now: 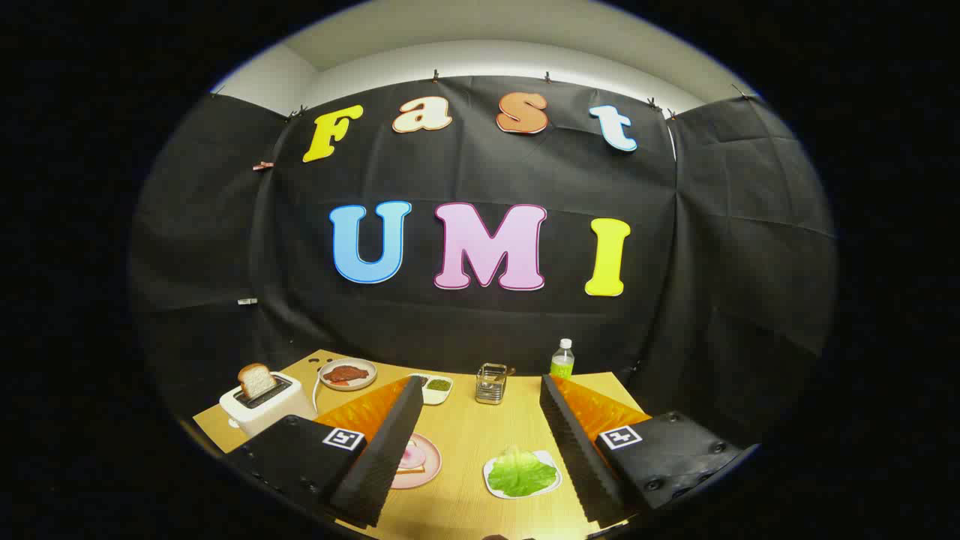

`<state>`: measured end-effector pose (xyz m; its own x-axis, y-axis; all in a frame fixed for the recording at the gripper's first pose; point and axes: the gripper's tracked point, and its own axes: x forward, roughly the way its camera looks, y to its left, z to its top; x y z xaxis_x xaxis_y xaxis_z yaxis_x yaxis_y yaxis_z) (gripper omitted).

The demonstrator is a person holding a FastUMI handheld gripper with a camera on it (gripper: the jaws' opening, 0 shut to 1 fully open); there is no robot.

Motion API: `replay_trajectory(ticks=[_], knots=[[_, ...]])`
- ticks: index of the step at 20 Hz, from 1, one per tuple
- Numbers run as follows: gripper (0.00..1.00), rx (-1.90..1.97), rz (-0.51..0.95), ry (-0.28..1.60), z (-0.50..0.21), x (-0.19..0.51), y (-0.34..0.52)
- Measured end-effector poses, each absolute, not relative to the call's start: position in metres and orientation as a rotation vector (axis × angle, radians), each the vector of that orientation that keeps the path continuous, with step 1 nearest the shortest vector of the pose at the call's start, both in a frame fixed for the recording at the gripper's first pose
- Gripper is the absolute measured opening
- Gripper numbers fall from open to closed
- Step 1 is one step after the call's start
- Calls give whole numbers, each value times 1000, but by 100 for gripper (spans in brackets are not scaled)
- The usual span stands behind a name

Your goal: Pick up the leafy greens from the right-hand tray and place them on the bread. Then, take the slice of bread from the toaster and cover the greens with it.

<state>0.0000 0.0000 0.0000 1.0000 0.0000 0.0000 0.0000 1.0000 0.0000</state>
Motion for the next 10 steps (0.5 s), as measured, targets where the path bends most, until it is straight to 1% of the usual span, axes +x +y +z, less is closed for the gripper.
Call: replay_trajectory(ticks=[10], knots=[[97,11,33,36,-12,0,9]])
